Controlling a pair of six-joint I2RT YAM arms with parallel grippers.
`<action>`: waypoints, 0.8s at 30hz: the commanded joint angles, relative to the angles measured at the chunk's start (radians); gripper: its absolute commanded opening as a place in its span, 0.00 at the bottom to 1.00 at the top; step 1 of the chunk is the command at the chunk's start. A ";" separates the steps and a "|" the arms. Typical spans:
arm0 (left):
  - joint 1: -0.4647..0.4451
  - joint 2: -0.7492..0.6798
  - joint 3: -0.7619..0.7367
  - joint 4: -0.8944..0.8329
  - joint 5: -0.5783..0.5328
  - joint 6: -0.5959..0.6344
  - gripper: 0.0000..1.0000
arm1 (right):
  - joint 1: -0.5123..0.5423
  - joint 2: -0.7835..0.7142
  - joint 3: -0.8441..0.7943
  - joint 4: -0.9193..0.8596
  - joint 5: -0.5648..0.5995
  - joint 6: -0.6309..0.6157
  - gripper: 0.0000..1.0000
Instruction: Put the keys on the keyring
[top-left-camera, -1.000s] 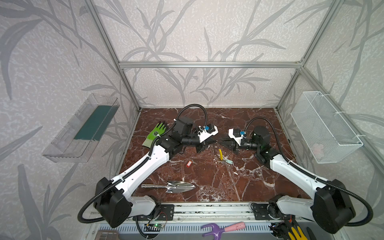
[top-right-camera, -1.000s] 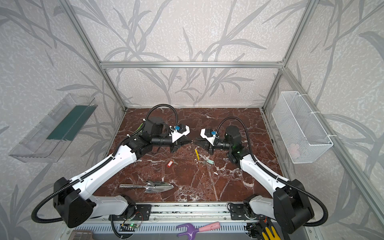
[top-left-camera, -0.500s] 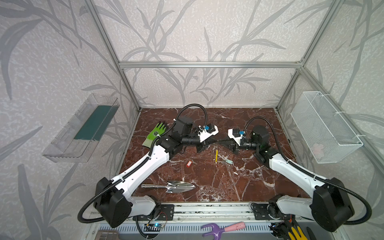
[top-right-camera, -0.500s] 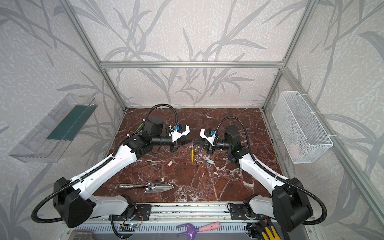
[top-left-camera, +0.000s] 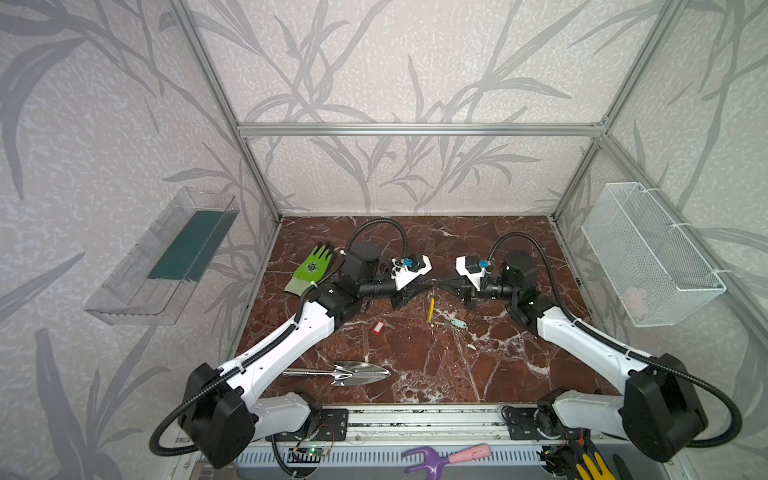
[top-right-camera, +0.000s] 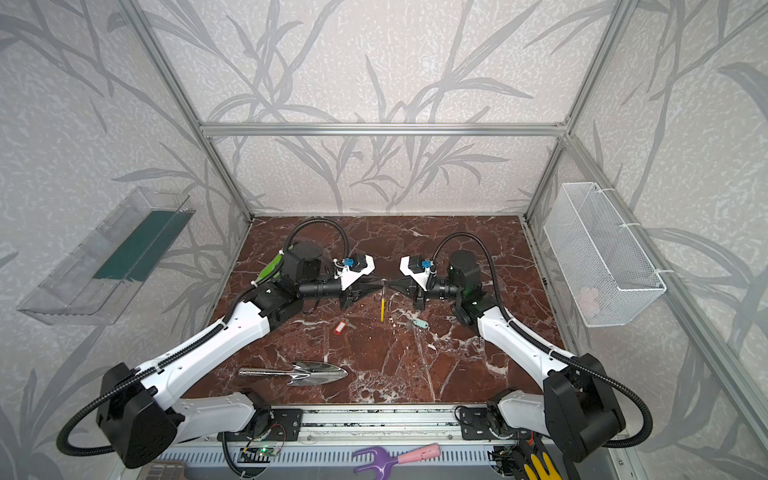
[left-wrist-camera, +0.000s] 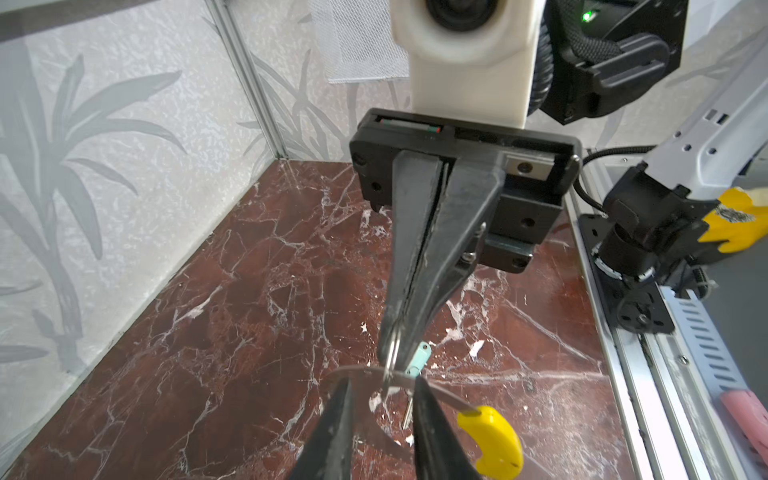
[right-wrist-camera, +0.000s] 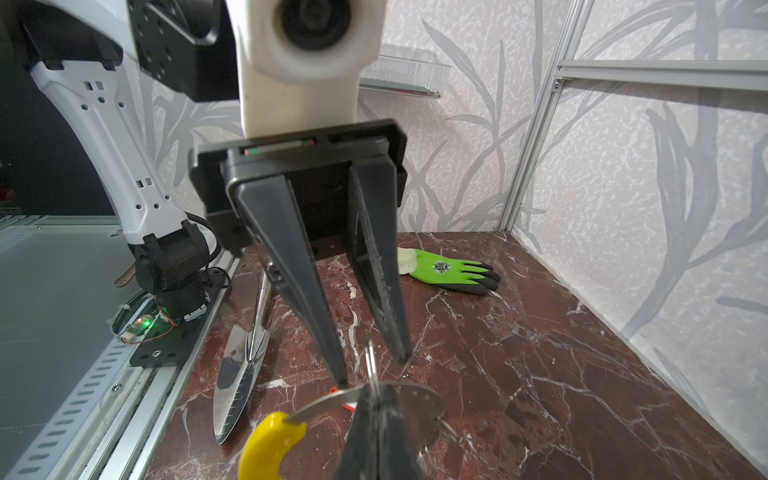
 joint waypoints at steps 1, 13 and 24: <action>0.011 -0.044 -0.049 0.165 -0.019 -0.051 0.26 | 0.004 0.023 -0.007 0.117 -0.039 0.076 0.00; 0.010 -0.039 -0.109 0.314 0.042 -0.103 0.17 | 0.004 0.032 0.000 0.144 -0.062 0.103 0.00; 0.010 -0.024 -0.105 0.320 0.064 -0.108 0.13 | 0.004 0.027 -0.004 0.178 -0.065 0.120 0.00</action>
